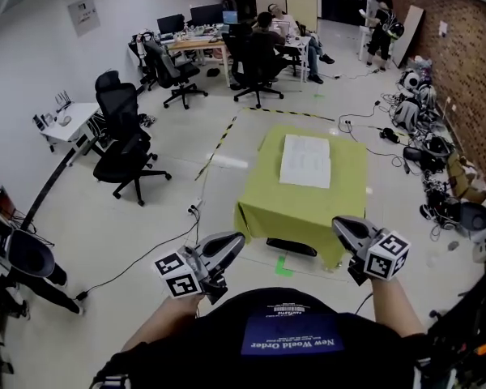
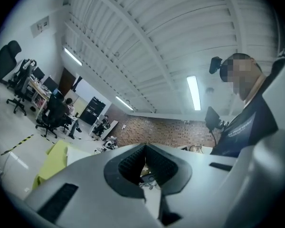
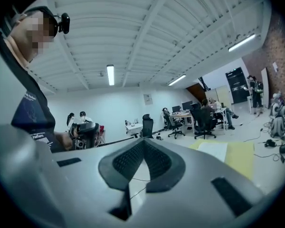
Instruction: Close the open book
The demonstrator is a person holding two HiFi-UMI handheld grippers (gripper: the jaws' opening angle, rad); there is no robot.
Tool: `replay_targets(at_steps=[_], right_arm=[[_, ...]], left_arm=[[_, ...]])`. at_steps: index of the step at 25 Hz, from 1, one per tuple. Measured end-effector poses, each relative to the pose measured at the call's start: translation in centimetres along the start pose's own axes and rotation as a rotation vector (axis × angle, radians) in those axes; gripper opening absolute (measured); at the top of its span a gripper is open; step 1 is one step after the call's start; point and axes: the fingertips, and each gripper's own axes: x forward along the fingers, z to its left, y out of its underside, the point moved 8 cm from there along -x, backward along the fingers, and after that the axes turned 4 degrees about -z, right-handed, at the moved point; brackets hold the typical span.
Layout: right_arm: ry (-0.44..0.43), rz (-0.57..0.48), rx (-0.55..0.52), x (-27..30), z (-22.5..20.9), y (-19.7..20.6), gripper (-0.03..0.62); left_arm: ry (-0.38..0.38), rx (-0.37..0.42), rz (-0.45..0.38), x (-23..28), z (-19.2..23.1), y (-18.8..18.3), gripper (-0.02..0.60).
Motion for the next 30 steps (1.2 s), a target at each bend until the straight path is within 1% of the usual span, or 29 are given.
replay_targets(at_steps=[3, 6, 11, 16, 20, 22, 24, 27, 30], right_arm=[[-0.003, -0.002, 0.012, -0.4, -2.2, 0.2, -0.014], [0.023, -0.014, 0.03, -0.9, -4.6, 0.4, -0.014], [0.109, -0.011, 0.058, -1.7, -8.0, 0.8, -0.014], [0.187, -0.001, 0.03, -0.2, -10.1, 0.2, -0.014], [0.26, -0.021, 0.014, 3.2, -12.5, -2.0, -0.014], [0.276, -0.03, 0.014, 5.7, -13.0, -2.9, -0.014], [0.296, -0.036, 0.009, 8.1, -13.7, -3.2, -0.014], [0.336, -0.061, 0.038, 11.2, -15.1, -3.2, -0.014], [0.346, -0.052, 0.041, 14.9, -16.2, -3.3, -0.014]], left_arm=[[-0.009, -0.007, 0.037, 2.3, 0.7, 0.7, 0.008], [0.005, -0.021, 0.057, 5.0, 2.3, 0.8, 0.008], [0.072, -0.057, 0.089, 9.3, 5.5, 1.4, 0.008], [0.154, -0.086, 0.098, 12.2, 10.3, 0.9, 0.008], [0.224, -0.095, 0.098, 14.6, 15.6, -1.4, 0.008], [0.247, -0.089, 0.105, 15.1, 18.4, -3.2, 0.008], [0.264, -0.079, 0.111, 15.3, 21.4, -4.7, 0.008], [0.287, -0.076, 0.119, 15.7, 25.5, -6.3, 0.008], [0.297, -0.071, 0.127, 15.9, 29.5, -7.6, 0.008]])
